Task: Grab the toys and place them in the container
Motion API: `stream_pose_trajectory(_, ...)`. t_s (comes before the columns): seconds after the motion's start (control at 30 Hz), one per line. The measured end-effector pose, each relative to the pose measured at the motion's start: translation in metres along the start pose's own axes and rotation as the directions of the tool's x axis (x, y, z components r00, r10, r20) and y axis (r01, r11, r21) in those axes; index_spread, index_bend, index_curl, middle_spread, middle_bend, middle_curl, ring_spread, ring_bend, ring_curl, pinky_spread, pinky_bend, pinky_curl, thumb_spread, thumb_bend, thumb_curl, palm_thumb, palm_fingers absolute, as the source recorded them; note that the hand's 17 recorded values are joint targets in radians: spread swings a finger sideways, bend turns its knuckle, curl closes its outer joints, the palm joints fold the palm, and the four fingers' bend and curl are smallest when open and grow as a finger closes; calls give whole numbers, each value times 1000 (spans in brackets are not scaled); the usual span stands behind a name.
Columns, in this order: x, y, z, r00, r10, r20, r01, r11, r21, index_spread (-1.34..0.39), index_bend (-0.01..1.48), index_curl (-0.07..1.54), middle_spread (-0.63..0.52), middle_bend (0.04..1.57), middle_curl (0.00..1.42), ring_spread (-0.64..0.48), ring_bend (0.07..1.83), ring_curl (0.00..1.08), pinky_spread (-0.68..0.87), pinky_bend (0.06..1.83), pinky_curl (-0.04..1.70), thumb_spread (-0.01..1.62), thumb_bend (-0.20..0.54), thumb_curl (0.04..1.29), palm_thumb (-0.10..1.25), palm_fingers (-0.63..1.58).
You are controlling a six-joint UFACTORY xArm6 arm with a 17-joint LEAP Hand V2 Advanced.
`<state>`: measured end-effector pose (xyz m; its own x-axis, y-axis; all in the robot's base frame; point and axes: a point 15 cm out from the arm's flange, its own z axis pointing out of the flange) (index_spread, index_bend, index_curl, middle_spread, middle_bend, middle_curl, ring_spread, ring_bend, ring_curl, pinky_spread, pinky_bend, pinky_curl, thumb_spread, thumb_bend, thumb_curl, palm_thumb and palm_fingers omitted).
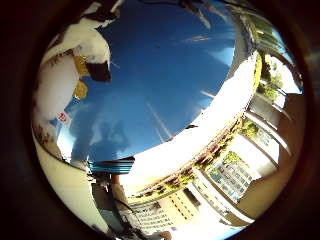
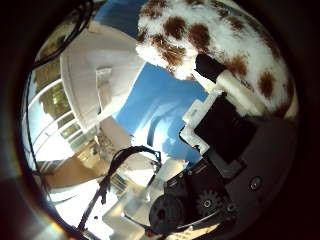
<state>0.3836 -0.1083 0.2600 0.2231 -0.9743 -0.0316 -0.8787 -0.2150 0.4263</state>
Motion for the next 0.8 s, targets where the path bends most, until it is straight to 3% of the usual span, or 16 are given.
stream_pose_trajectory(0.23,-6,60,-90,1000,-13,-18,15,996,90,-956,607,272,-260,1113,1074,-95,1462,764,174,1550,709,1108,-11,735,1028,894)
stream_pose_trajectory(0.4,-46,92,-156,996,-76,-36,82,980,179,-1031,662,316,-265,1141,1115,-102,1482,780,158,1586,747,1112,-15,765,999,854)
stream_pose_trajectory(0.57,-112,96,-186,981,-195,-19,192,942,276,-1087,686,367,-267,1164,1141,-105,1505,790,147,1614,776,1115,-13,789,976,824)
stream_pose_trajectory(0.8,-199,65,-203,969,-233,-80,247,907,343,-1148,673,458,-266,1199,1161,-105,1542,796,137,1634,807,1120,-12,820,966,788)
